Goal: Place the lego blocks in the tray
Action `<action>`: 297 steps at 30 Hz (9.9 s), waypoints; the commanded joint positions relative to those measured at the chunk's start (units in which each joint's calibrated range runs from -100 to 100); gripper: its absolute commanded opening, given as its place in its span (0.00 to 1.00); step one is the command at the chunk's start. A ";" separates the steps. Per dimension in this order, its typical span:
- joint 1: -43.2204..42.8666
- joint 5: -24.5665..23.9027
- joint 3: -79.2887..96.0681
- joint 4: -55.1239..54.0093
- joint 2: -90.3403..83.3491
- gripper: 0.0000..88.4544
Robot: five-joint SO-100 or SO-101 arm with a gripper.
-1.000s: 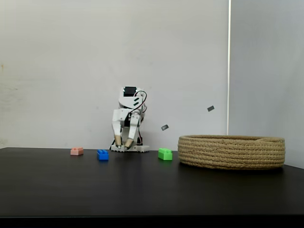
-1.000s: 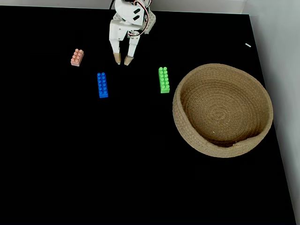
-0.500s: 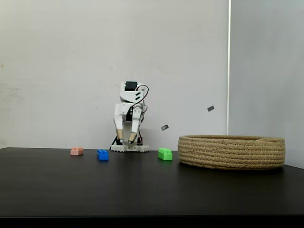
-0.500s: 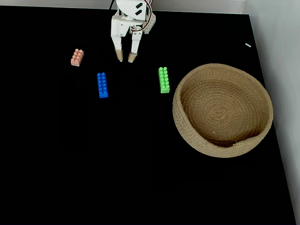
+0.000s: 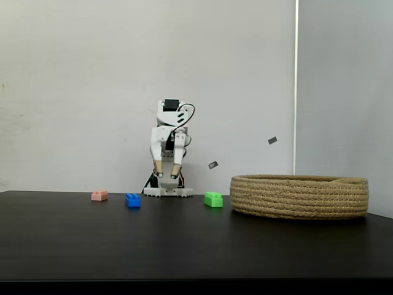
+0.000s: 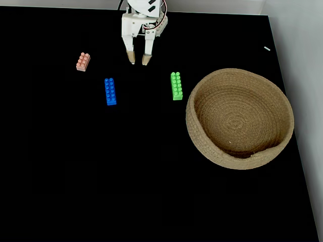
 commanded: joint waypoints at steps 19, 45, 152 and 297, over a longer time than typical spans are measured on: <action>-3.34 -1.86 -9.22 -3.28 7.70 0.17; 16.45 5.81 -27.82 -11.94 43.90 0.31; -11.25 0.88 -81.90 -6.78 69.18 0.00; -20.65 -6.84 -23.45 -27.44 61.53 0.00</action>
